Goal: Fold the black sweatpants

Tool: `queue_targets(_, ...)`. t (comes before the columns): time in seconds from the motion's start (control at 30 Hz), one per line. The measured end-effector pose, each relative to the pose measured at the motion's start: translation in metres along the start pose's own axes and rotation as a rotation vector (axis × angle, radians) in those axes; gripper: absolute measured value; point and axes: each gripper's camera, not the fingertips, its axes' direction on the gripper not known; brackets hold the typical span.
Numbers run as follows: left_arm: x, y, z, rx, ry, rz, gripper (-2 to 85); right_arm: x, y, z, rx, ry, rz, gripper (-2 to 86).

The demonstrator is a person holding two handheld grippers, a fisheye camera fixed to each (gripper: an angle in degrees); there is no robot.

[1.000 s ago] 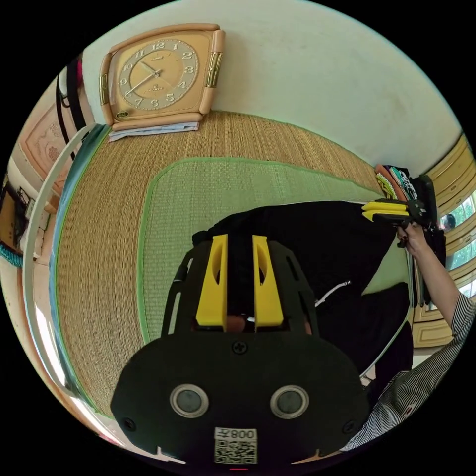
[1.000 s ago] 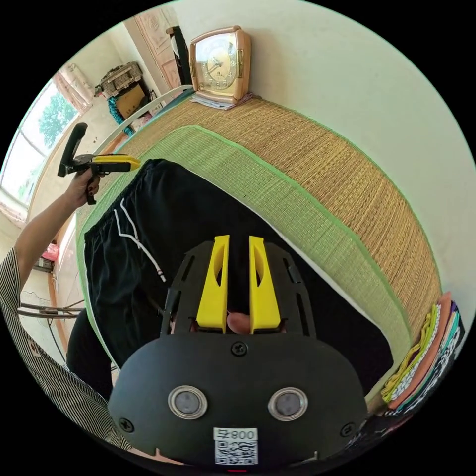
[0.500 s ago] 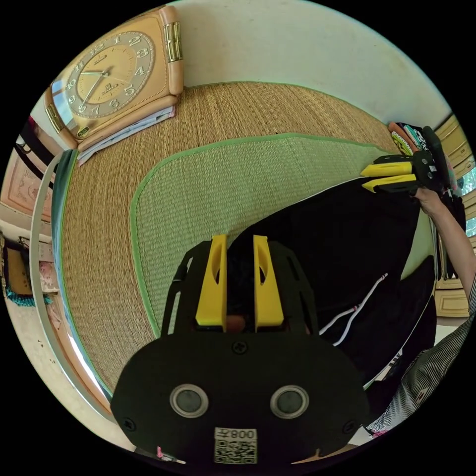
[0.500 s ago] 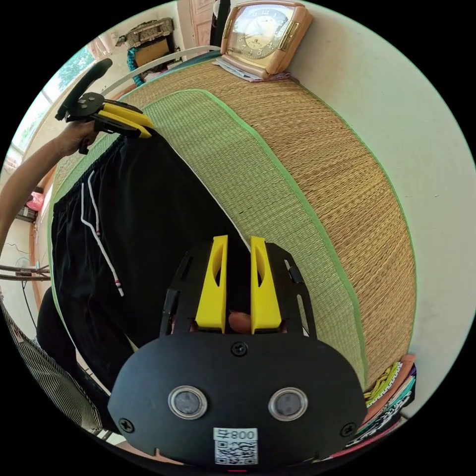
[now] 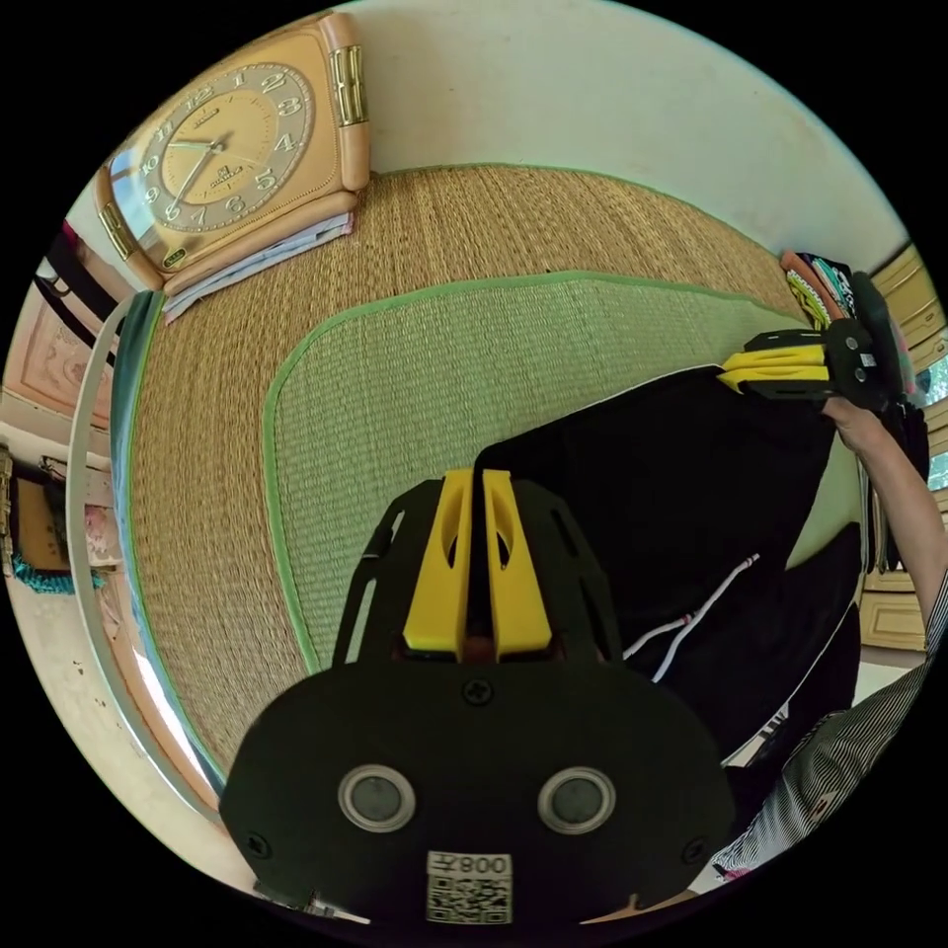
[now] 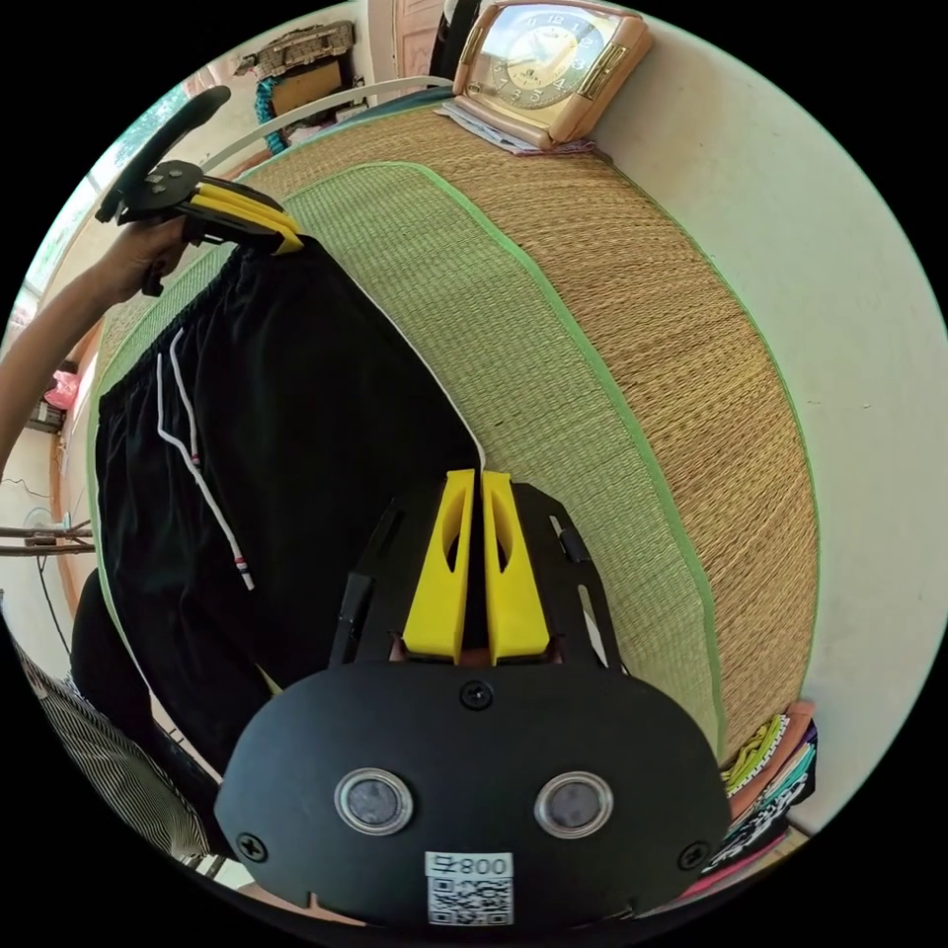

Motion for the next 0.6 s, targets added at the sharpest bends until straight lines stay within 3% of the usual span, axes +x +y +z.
queue_targets(0.6,0.025,0.099,-0.099,0.145,0.035,0.057,1.8,-0.069,0.072,-0.077,0.239,-0.066,0.049,0.8)
